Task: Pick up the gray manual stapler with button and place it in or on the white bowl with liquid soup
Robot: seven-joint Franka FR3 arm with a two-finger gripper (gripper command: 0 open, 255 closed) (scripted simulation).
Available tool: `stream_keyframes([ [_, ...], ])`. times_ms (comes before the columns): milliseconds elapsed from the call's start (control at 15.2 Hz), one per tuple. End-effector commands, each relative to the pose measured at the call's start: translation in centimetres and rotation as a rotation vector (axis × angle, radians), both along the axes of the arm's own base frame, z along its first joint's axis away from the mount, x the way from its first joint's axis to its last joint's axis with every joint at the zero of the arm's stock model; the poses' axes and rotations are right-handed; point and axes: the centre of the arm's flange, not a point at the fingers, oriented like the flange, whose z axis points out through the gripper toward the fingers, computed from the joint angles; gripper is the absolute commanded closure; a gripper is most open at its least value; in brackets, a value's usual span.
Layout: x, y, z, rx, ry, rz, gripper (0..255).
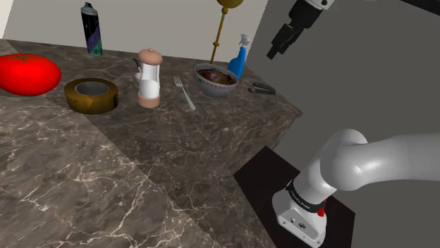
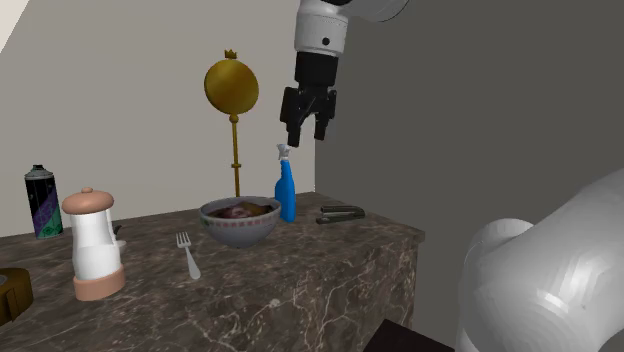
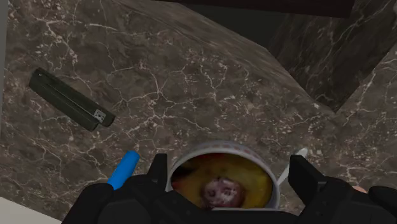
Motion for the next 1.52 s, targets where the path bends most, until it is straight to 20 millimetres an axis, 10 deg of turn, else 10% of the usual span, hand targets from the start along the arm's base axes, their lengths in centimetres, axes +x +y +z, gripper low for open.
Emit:
stream_keyframes([
  [0, 0.0, 0.0, 0.0, 0.0, 0.0, 0.0, 0],
  [1452, 8.3, -24.2, -15.6, -0.036, 0.237, 0.722, 0],
])
